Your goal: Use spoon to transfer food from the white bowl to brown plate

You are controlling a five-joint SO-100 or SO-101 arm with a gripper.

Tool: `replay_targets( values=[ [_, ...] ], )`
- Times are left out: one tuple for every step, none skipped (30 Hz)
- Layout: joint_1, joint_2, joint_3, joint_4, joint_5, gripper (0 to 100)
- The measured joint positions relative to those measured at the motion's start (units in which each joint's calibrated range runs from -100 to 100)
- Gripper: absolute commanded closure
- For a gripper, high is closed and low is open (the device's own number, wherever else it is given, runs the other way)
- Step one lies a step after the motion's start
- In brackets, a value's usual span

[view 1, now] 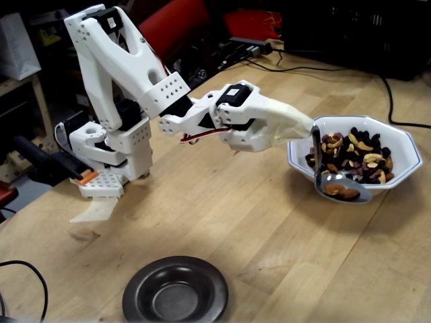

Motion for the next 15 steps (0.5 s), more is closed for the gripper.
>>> replay_targets(
  values=[
    [0.58,0.0,0.17,0.0,0.0,96],
    [1.02,0.0,0.34,0.0,0.05,96],
    [1.53,0.0,0.34,0.0,0.1,96],
    [2.04,0.0,0.42,0.0,0.2,96],
    [2.63,0.0,0.42,0.0,0.29,96],
    [3.21,0.0,0.42,0.0,0.29,96],
    [3.87,0.0,0.42,0.0,0.29,96],
    [4.45,0.0,0.42,0.0,0.29,96],
    [5.26,0.0,0.42,0.0,0.29,96],
    [5.99,0.0,0.42,0.0,0.29,96],
    [6.79,0.0,0.42,0.0,0.29,96],
    [7.59,0.0,0.42,0.0,0.29,96],
    [8.39,0.0,0.42,0.0,0.29,96],
    [9.12,0.0,0.42,0.0,0.29,96],
    [9.85,0.0,0.42,0.0,0.29,96]
  ],
)
